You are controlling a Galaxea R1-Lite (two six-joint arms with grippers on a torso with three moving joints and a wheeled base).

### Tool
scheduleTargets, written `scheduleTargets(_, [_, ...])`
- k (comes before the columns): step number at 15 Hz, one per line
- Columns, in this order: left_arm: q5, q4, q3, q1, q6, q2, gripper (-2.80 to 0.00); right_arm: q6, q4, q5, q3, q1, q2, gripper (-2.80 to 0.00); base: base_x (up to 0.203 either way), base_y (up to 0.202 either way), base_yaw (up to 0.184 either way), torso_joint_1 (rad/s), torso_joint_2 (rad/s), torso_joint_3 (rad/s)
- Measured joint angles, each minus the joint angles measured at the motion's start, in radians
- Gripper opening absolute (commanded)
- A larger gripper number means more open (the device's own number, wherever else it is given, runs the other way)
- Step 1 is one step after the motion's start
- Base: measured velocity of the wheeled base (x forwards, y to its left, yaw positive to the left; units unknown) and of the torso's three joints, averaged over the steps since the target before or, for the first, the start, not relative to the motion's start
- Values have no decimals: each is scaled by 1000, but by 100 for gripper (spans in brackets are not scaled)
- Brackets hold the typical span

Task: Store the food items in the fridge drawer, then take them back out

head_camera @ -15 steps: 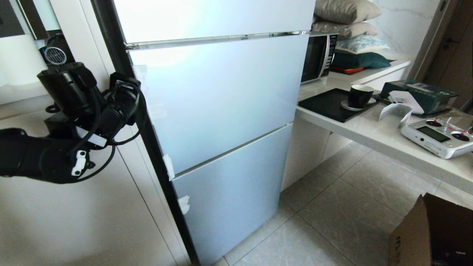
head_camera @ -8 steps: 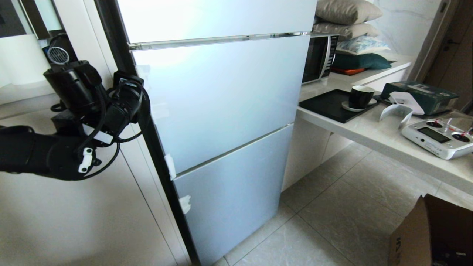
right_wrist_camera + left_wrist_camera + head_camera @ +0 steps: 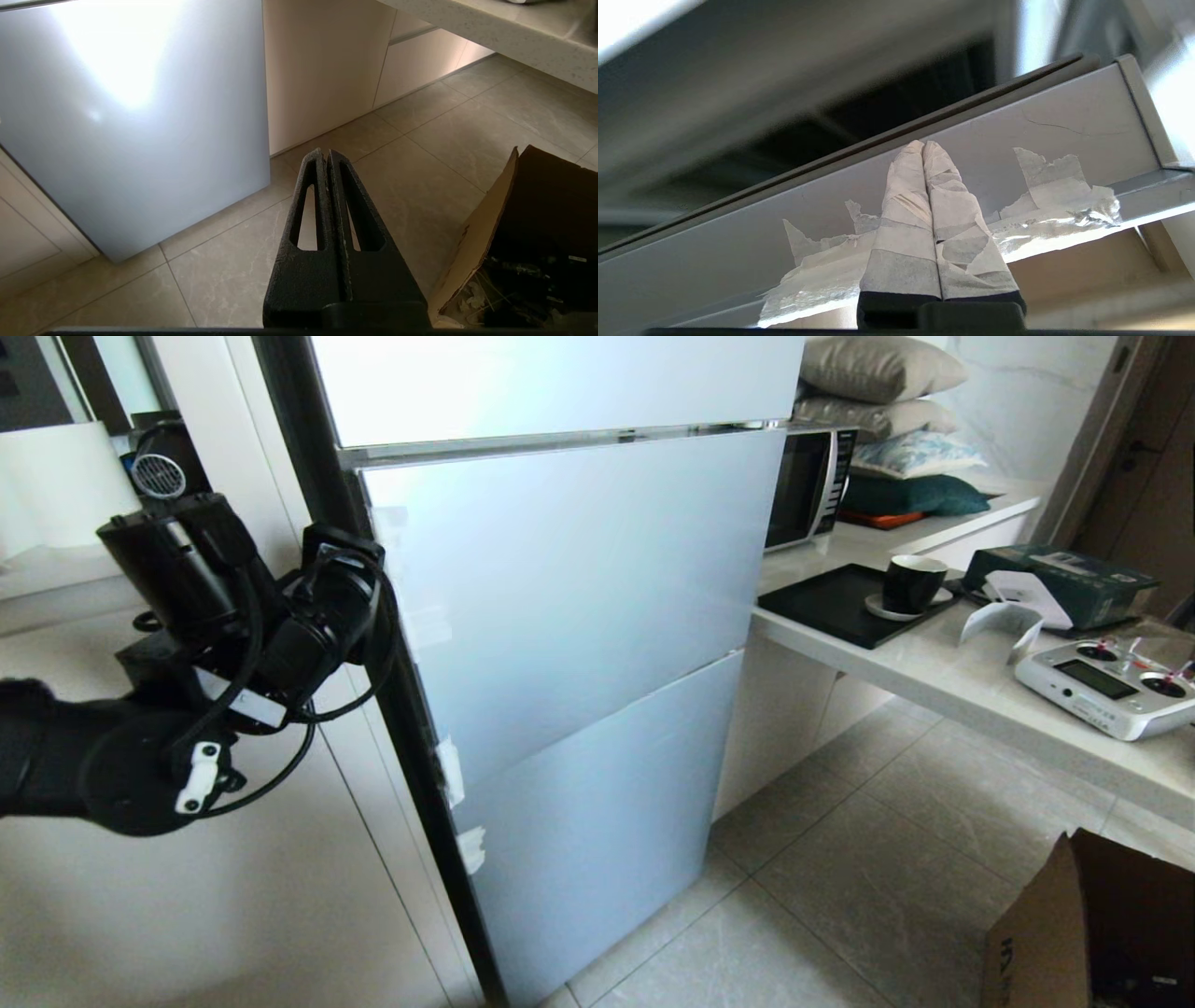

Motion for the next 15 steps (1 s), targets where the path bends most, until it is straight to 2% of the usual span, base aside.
scheduleTargets(3, [-2, 0, 78, -40, -1, -63, -280, 0, 0, 0, 0, 0, 0, -280, 0, 0, 0, 0, 0, 0])
scheduleTargets(6, [0, 2, 153, -118, -1, -133, -280, 0, 0, 0, 0, 0, 0, -280, 0, 0, 0, 0, 0, 0])
scheduleTargets(9, [42, 3, 269, -243, 1, -217, -280, 0, 0, 0, 0, 0, 0, -280, 0, 0, 0, 0, 0, 0])
scheduleTargets(11, [81, 8, 350, -275, 14, -287, -280, 0, 0, 0, 0, 0, 0, -280, 0, 0, 0, 0, 0, 0])
scheduleTargets(13, [99, 11, 406, -288, 61, -367, -280, 0, 0, 0, 0, 0, 0, -280, 0, 0, 0, 0, 0, 0])
scheduleTargets(14, [109, 13, 428, -289, 108, -403, -280, 0, 0, 0, 0, 0, 0, -280, 0, 0, 0, 0, 0, 0])
scheduleTargets(15, [130, 15, 449, -286, 183, -440, -280, 0, 0, 0, 0, 0, 0, -280, 0, 0, 0, 0, 0, 0])
